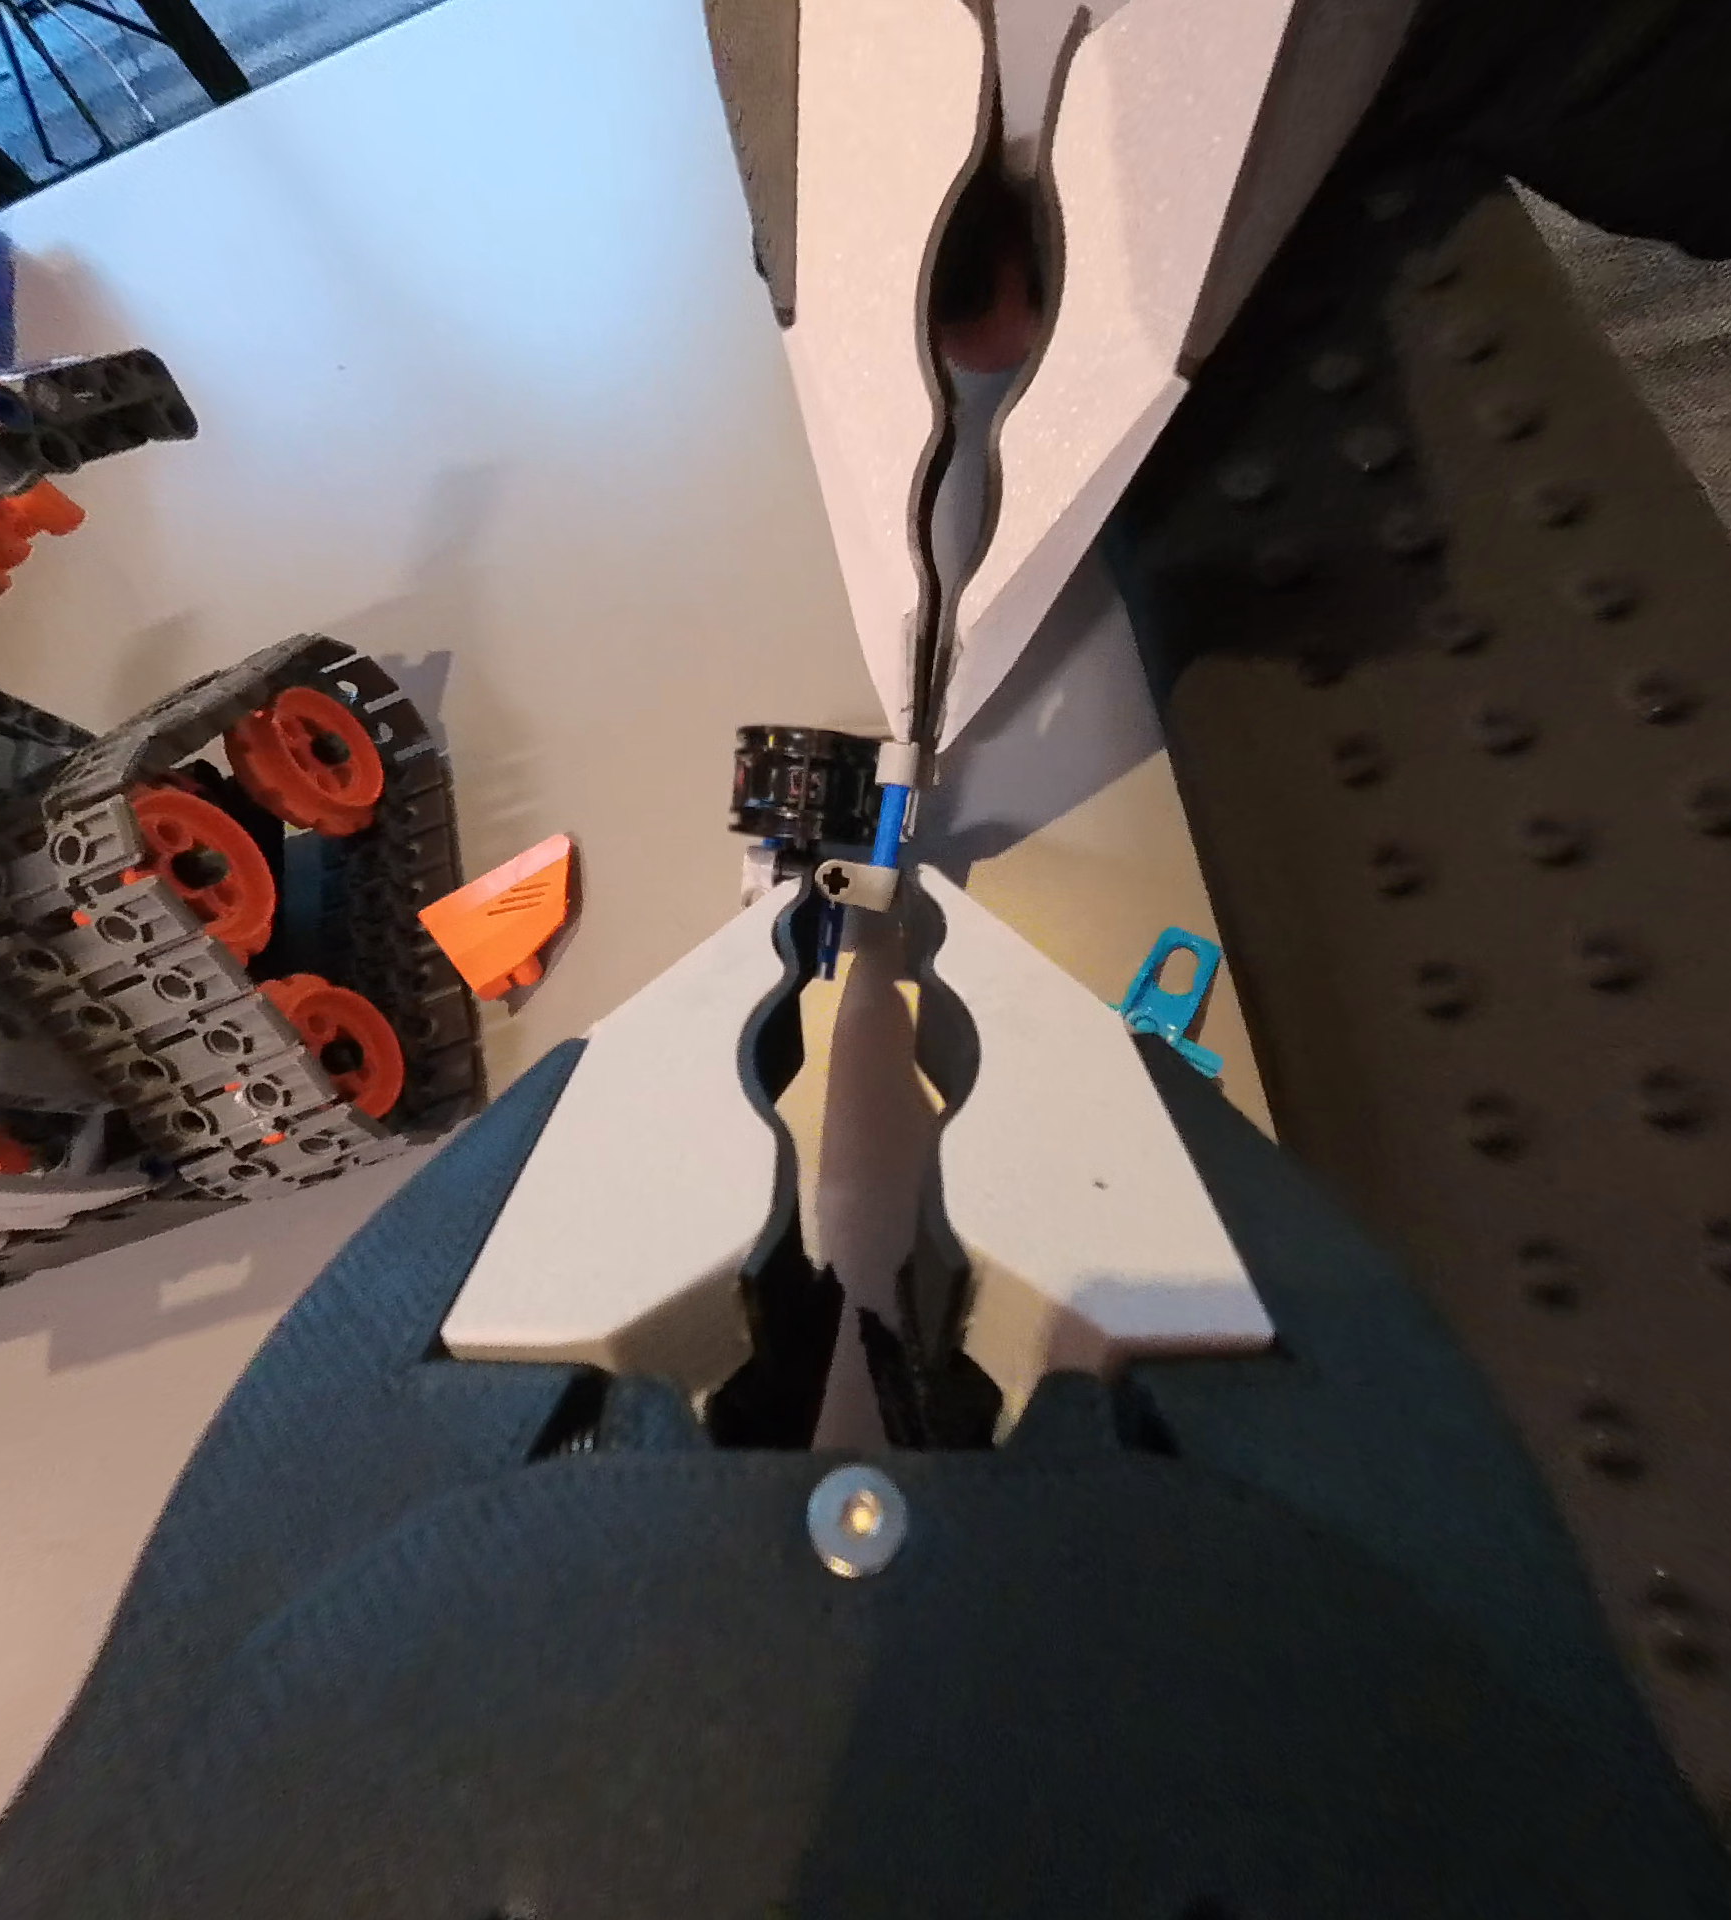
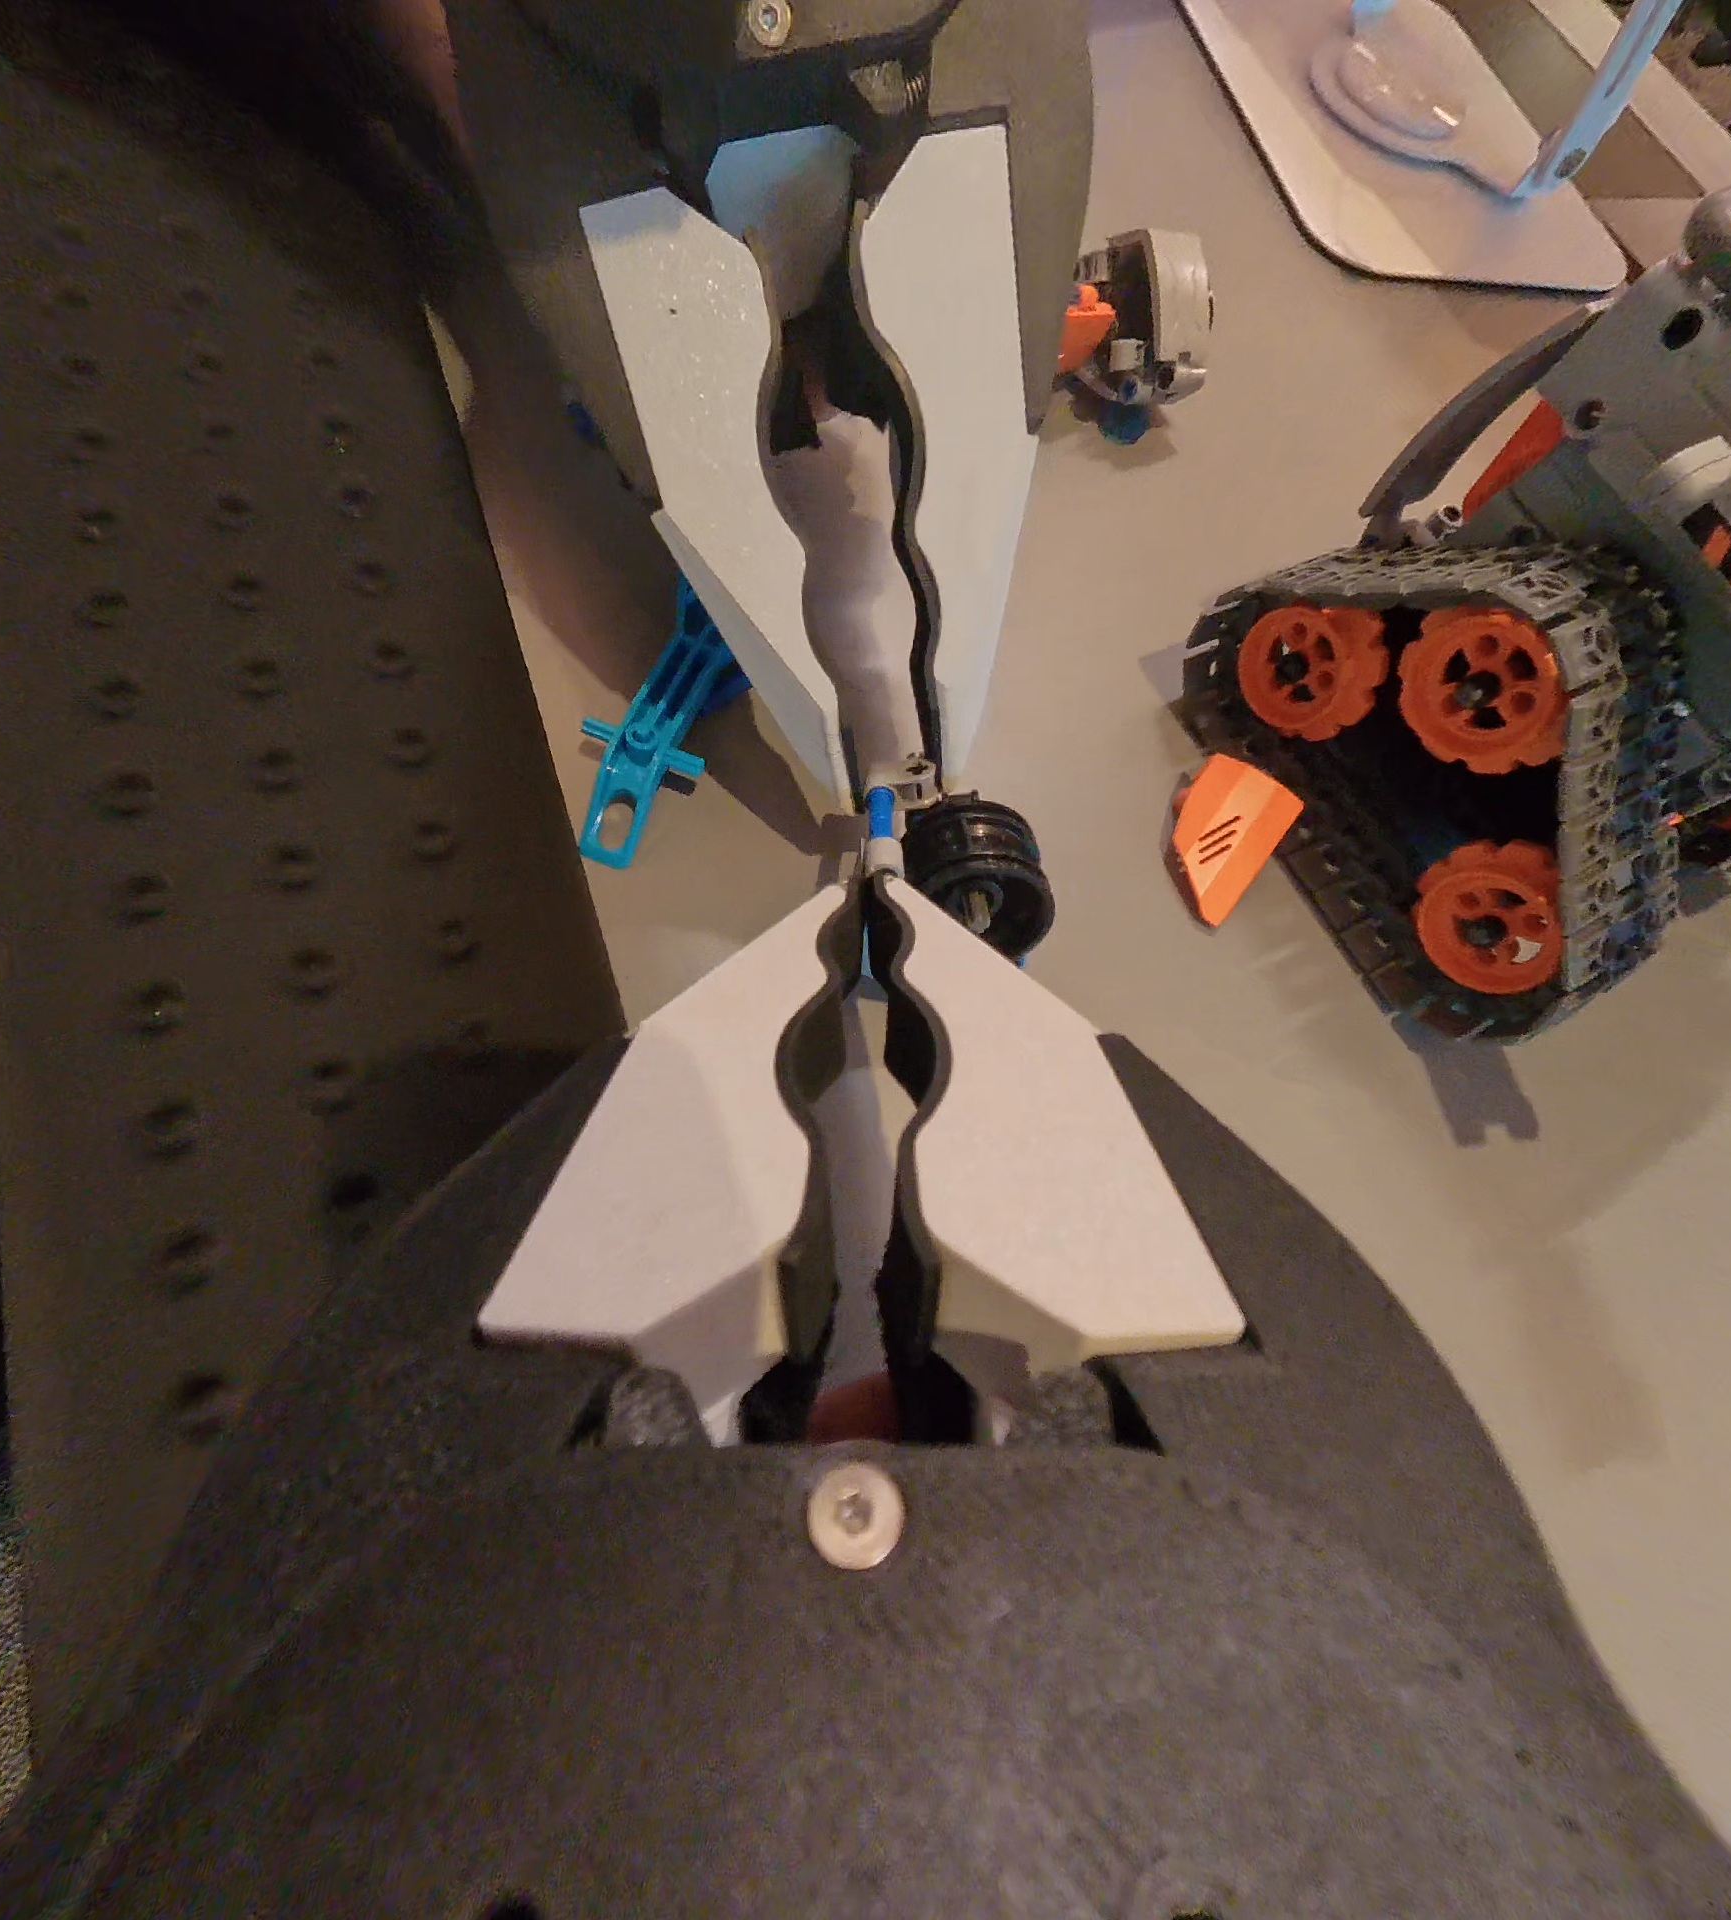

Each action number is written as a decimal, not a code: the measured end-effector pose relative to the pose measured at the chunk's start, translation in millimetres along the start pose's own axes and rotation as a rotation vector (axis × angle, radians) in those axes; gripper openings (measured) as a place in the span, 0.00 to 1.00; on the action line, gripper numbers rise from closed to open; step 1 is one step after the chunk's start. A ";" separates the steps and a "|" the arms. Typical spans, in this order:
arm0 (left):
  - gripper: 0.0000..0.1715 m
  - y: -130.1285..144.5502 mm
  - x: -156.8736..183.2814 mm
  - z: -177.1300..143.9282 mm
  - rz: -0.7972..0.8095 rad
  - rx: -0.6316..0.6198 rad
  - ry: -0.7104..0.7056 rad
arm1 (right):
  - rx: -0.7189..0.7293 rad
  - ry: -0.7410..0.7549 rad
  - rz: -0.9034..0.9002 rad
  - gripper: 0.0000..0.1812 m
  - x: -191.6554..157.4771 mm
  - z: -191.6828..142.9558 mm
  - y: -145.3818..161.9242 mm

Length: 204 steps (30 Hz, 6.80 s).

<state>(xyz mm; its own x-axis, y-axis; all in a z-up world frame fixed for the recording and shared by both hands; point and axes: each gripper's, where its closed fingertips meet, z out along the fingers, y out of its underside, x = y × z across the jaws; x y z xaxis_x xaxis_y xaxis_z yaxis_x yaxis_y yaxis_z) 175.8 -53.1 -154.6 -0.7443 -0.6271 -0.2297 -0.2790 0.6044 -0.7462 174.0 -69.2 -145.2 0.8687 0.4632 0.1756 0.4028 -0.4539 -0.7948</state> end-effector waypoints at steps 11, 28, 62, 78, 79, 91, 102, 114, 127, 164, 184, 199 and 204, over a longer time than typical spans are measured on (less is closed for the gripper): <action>0.06 0.4 -1.9 -0.6 -0.035 0.007 -0.039 | -0.009 -0.026 -0.050 0.00 -5.1 6.0 1.8; 0.07 -3.9 -0.9 -7.6 -0.016 0.027 -0.019 | 0.083 -0.030 -0.007 0.00 1.1 -3.0 -7.4; 0.07 -24.1 -1.1 -16.7 -0.083 0.199 0.000 | 0.152 -0.103 0.014 0.00 -5.9 -13.2 -14.9; 0.06 -14.0 -2.5 -7.4 -0.031 0.101 -0.121 | 0.031 -0.053 -0.086 0.00 -10.8 1.5 -2.4; 0.06 -13.6 -2.3 -7.1 -0.032 0.094 -0.126 | 0.021 -0.052 -0.090 0.00 -11.2 2.6 -1.4; 0.06 -2.2 6.3 -1.2 0.257 -0.067 -0.273 | -0.093 -0.097 -0.096 0.00 -18.1 14.9 14.9; 0.06 1.0 7.1 0.2 0.370 -0.150 -0.360 | -0.107 -0.105 -0.073 0.00 -17.8 17.3 15.7; 0.04 -7.3 -24.9 -19.7 -0.096 0.115 -0.129 | 0.238 0.036 0.074 0.12 20.8 -29.6 -23.4; 0.05 -40.3 -13.1 -29.0 -0.282 0.377 0.134 | 0.065 0.228 -0.125 0.21 23.9 -6.2 -27.8; 0.21 -60.3 -10.4 -38.6 0.061 0.249 -0.074 | 0.037 0.532 -0.428 0.28 30.5 -18.9 -52.5; 0.20 -32.5 9.8 -22.5 0.315 0.077 -0.038 | 0.065 0.095 -0.358 0.16 1.6 -6.9 -35.2; 0.20 -9.9 13.2 -13.3 0.292 -0.052 0.003 | -0.027 0.051 -0.336 0.16 -0.3 11.7 -17.8; 0.26 -9.6 16.8 -15.2 0.242 -0.050 0.035 | -0.096 0.091 -0.346 0.16 5.2 17.4 -6.8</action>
<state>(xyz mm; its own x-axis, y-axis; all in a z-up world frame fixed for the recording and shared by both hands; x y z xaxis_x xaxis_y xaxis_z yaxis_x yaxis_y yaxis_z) 156.7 -62.0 -141.9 -0.8135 -0.4442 -0.3753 -0.1193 0.7591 -0.6399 170.7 -50.5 -149.0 0.6964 0.5343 0.4791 0.6990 -0.3538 -0.6215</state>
